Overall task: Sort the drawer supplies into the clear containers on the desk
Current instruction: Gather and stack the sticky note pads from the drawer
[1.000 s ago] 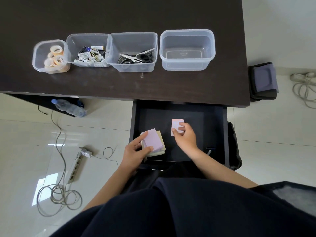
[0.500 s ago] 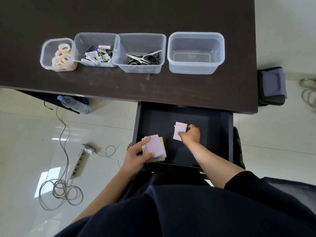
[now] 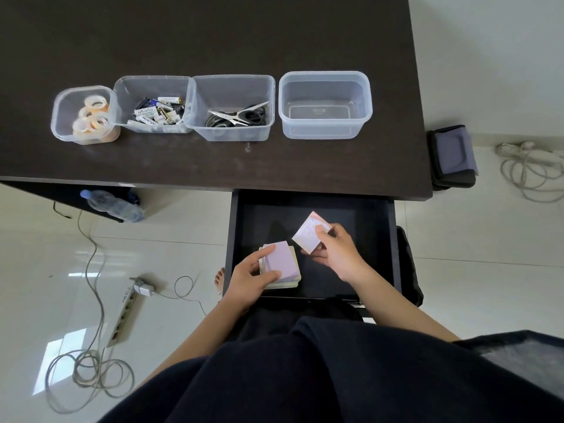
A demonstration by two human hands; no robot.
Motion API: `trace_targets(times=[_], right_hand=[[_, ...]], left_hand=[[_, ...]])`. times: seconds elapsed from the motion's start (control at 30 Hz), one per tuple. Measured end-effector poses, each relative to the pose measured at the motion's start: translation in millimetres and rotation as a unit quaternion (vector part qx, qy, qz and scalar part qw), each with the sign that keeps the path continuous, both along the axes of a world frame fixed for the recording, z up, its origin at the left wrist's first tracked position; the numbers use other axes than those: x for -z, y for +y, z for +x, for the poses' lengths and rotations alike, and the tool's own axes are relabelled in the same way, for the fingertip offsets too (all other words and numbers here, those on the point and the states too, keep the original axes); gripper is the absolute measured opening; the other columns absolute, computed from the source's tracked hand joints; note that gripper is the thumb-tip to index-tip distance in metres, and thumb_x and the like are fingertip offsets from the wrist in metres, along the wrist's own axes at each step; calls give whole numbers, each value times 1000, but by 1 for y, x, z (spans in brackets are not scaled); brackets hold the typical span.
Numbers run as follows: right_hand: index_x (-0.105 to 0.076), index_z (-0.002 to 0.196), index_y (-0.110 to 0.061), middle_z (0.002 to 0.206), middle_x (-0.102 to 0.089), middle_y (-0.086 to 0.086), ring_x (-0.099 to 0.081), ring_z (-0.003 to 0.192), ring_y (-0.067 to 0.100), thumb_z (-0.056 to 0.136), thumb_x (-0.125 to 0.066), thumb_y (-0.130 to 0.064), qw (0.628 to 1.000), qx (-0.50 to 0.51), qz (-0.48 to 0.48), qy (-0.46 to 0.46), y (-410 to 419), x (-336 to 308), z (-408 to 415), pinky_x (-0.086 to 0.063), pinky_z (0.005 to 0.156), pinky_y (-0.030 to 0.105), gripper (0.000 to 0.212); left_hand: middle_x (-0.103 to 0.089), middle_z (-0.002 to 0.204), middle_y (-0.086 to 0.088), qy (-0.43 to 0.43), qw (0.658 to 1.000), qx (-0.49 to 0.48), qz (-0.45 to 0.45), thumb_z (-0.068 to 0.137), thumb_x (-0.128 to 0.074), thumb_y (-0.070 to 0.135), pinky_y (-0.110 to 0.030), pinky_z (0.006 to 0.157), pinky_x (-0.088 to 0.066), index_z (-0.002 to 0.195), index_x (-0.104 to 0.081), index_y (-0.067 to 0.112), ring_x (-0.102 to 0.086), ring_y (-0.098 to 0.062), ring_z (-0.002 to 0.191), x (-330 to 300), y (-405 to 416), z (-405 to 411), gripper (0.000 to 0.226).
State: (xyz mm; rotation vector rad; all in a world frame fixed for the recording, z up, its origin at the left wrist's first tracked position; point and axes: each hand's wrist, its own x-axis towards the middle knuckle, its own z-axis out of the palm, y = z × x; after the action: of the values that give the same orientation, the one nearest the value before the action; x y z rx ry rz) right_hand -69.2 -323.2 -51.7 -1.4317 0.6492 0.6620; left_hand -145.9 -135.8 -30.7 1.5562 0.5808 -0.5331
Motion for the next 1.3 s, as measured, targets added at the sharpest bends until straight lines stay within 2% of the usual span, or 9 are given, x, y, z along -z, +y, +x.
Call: trace_targets(times=[0.13,0.23,0.3,0.43,0.6,0.8,1.0,1.2,1.3], right_hand=[[-49,78,-13,109,-67,12,-66,101,26,90,-62,-17,999,37,-13,-28,0,-11,-2,-57,83,40,18],[-49,70,-11,107,-66,11,-66,99,25,86,-66,-7,998,26,2,-50,0,-21,-3,-58,79,41,24],[-55,70,-11,109,-67,12,-66,102,27,81,-71,-3,998,16,2,-63,1,-26,-4,-57,84,45,20],[-63,77,-15,110,-66,5,-65,102,26,75,-76,-8,992,-29,-23,-118,5,-32,-8,-55,89,44,15],[-65,80,-32,112,-59,2,-65,93,15,74,-79,-14,964,-121,-97,-215,13,-44,-13,-50,78,19,23],[-70,76,-22,109,-61,1,-62,101,15,71,-73,8,939,-193,-95,-267,13,-42,-18,-50,88,21,30],[-49,78,-20,105,-68,4,-54,120,9,68,-51,18,953,-213,-51,-208,15,-36,-24,-46,95,31,39],[-56,106,-15,89,-71,-5,-61,96,4,95,-51,-19,978,-124,-32,-167,26,-45,-25,-42,75,14,13],[-59,98,-17,81,-67,-5,-65,82,7,87,-65,-21,967,-98,-90,-218,32,-42,-30,-49,61,17,13]], left_hand=[[-55,128,-15,-1,1000,12,-5,81,-69,3,-56,77,-49,117,-60,35,-47,-57,109,2,-2,2,49],[-54,129,-14,-7,1000,11,-13,80,-71,4,-28,65,-56,106,-61,43,-58,-34,108,3,-2,2,48],[-55,127,-13,-7,1000,15,-14,79,-71,4,-20,63,-53,103,-61,43,-58,-26,107,2,-2,2,47],[-58,121,-15,-2,1000,15,-26,79,-70,2,-13,50,-46,107,-61,40,-57,-19,80,3,-1,1,47],[-60,119,-16,-7,999,14,-40,77,-72,0,-36,80,-55,104,-63,41,-62,-31,105,8,-2,0,50],[-65,115,-15,-10,998,5,-63,78,-71,0,-37,86,-55,109,-61,32,-64,-29,105,10,-1,-2,46],[-60,121,-14,-21,995,-17,-96,79,-71,3,-31,73,-57,116,-61,33,-62,-26,100,4,3,0,49],[-61,120,-17,-40,991,-40,-123,79,-68,-5,-19,59,-53,110,-64,33,-62,-26,89,-2,3,-3,50],[-62,118,-14,-50,991,-40,-118,76,-71,-4,-38,84,-56,104,-68,39,-62,-33,104,-1,0,-4,51]])
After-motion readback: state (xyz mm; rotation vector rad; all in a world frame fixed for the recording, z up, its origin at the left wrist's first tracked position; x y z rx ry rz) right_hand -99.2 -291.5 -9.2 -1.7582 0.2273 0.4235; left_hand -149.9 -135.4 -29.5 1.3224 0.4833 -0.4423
